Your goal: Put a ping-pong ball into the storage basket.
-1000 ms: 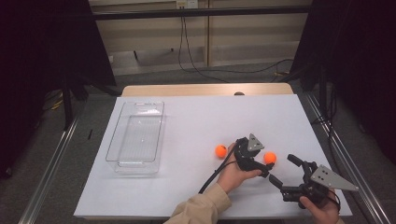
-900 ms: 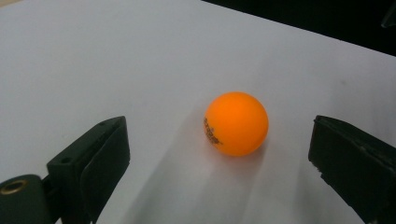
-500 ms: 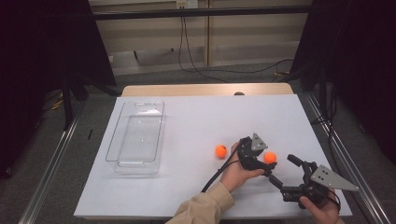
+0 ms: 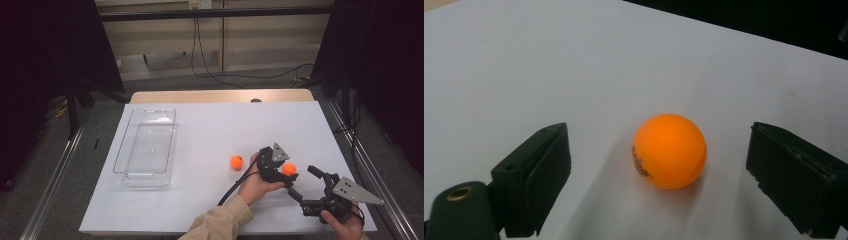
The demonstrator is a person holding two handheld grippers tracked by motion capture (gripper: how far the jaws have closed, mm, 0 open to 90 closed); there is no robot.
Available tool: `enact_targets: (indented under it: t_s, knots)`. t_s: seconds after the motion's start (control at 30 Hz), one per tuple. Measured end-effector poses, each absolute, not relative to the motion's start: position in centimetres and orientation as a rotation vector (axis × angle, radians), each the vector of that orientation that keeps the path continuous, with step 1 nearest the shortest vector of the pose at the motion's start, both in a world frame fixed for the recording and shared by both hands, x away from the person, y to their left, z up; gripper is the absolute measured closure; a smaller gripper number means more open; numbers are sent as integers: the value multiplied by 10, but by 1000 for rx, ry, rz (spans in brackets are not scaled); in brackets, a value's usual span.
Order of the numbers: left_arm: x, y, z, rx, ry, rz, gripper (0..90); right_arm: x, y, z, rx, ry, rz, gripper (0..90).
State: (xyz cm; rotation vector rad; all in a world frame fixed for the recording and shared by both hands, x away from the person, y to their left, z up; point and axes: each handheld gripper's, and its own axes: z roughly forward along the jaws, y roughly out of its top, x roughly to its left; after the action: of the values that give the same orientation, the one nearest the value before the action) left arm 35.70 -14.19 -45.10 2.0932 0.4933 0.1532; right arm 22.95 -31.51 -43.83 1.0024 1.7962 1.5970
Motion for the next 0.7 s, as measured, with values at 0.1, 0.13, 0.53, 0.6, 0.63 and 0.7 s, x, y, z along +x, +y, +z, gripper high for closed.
enact_targets:
  t_s: [0.1,0.13,0.53,0.6,0.63,0.7]
  knots:
    - [358,-142,-451,2092,493,145,136,230,-315,-438,1002,1797,1597,19]
    - [358,-143,-451,2092,491,143,141,229,-315,-438,1002,1797,1598,19]
    - [360,-150,-454,2134,479,104,251,230,-315,-438,1000,1795,1598,19]
    - [360,-151,-454,2152,467,108,269,230,-316,-438,1002,1794,1598,19]
    - [360,-152,-455,2155,474,109,284,230,-316,-438,1002,1794,1599,19]
    - [360,-152,-456,2157,478,102,306,230,-316,-438,1001,1795,1598,19]
